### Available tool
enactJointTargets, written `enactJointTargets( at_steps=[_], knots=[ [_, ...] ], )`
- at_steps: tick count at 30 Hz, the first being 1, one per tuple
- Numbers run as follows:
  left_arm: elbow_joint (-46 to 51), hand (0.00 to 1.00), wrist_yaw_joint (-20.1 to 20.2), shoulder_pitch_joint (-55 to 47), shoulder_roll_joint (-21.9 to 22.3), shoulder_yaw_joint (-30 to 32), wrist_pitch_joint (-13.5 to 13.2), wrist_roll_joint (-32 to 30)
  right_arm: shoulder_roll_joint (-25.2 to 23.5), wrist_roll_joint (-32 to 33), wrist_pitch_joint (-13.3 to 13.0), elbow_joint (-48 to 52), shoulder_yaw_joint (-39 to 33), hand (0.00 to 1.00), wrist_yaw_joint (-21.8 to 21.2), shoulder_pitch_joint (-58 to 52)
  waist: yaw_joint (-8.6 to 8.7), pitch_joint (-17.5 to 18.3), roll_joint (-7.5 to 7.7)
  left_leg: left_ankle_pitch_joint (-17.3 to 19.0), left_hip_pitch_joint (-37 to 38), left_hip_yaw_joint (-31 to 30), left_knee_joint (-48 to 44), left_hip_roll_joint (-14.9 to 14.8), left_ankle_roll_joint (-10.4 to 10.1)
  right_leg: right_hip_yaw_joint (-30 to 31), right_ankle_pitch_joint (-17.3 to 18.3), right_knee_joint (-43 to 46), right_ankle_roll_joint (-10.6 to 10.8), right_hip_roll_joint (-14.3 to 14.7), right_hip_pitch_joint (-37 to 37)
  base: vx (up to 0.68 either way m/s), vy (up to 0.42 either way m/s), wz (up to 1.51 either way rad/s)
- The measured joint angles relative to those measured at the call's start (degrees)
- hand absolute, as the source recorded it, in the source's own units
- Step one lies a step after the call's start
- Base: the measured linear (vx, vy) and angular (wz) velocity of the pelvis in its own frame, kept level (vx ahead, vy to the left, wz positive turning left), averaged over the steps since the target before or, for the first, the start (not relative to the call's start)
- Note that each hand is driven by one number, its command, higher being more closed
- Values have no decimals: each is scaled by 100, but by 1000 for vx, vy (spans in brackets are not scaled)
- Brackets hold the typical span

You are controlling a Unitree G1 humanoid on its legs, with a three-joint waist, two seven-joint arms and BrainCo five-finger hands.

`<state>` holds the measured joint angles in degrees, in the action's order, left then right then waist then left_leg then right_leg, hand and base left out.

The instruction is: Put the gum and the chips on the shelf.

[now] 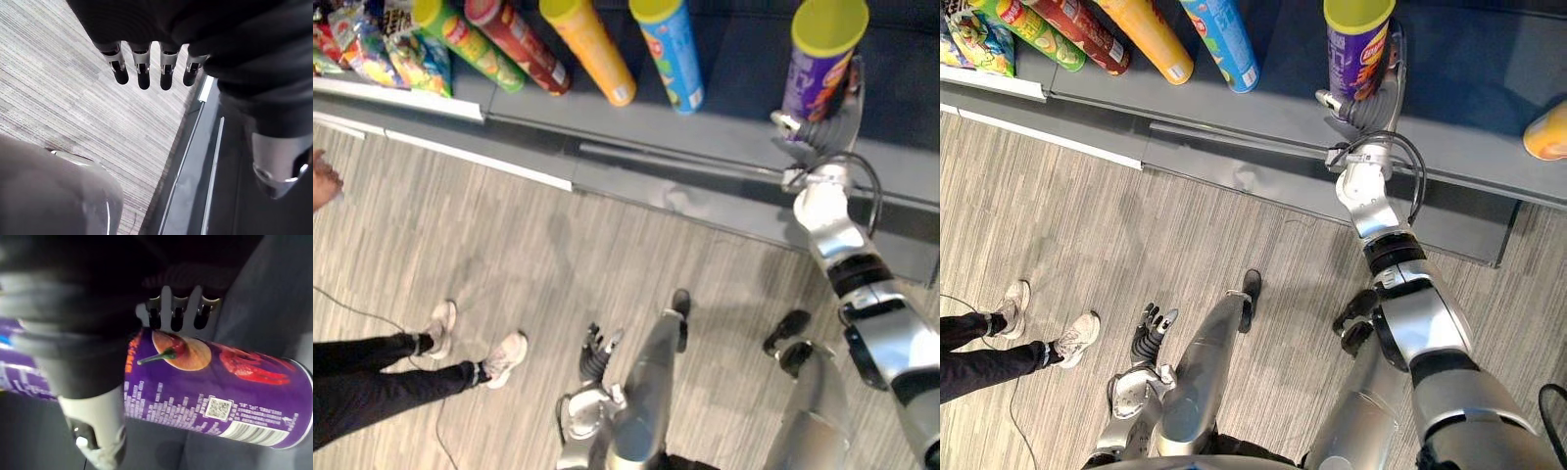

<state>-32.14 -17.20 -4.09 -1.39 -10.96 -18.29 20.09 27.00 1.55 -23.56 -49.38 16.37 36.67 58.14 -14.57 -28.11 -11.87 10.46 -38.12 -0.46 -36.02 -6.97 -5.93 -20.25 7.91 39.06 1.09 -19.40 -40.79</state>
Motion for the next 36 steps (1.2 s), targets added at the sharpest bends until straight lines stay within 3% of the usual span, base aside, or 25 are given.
enactJointTargets(
  at_steps=[8, 14, 19, 21, 25, 28, 31, 36],
  knots=[
    [-51, 0, -16, -16, 5, -21, 9, 4, -129, 355, -80, -227, -16, 0, -114, -478, 84, 4, 10, -26, 476, 268, 263, -136, -6, 88, -139, -367, 75, 155, 372, 26, 29, -14],
    [-401, 0, -165, -15, 24, 133, 6, 5, -412, 503, -204, -331, -238, 0, -391, -951, 375, 13, 62, -25, 1023, 541, 573, -218, -12, 245, -229, -633, 69, 294, 701, 76, 7, -23],
    [-833, 0, 9, -18, -43, 521, 27, 43, -828, 544, -275, -247, -607, 0, -872, -1763, 620, 122, 439, -94, 1725, 800, 1099, -335, -107, 360, -263, -982, 92, 512, 1134, 88, -16, -26],
    [-1116, 0, 229, -12, -168, 613, 131, 266, -1032, 808, -316, 17, -841, 0, -1259, -2348, 697, 159, 620, -167, 2171, 904, 1442, -391, -161, 372, -300, -1239, 88, 640, 1484, 119, -13, -21],
    [-1372, 0, 481, -36, -284, 742, 347, 584, -1299, 999, -272, 632, -1031, 0, -1691, -3307, 916, 161, 799, -366, 2793, 936, 2107, -387, -205, 346, -521, -1902, 113, 852, 2061, 123, 22, -11],
    [-1570, 0, 625, -98, -290, 939, 504, 664, -1541, 1014, -172, 1325, -1013, 0, -2034, -4437, 1060, 355, 940, -442, 3176, 1034, 2483, -373, -203, 364, -640, -2314, 182, 953, 2430, 123, 53, -12],
    [-1660, 0, 830, -368, -364, 1095, 700, 689, -1712, 969, 38, 1760, -686, 0, -2593, -5764, 1262, 825, 1175, -443, 3589, 1165, 2833, -328, -198, 456, -709, -2654, 284, 1018, 2786, 182, 83, -13],
    [-1974, 0, 1086, -431, -403, 1139, 859, 882, -1829, 961, 428, 1685, -568, 0, -3249, -6659, 1307, 1279, 1272, -410, 4014, 1404, 3115, -274, -157, 596, -858, -3071, 398, 1057, 3157, 108, 79, -17]
  ],
)
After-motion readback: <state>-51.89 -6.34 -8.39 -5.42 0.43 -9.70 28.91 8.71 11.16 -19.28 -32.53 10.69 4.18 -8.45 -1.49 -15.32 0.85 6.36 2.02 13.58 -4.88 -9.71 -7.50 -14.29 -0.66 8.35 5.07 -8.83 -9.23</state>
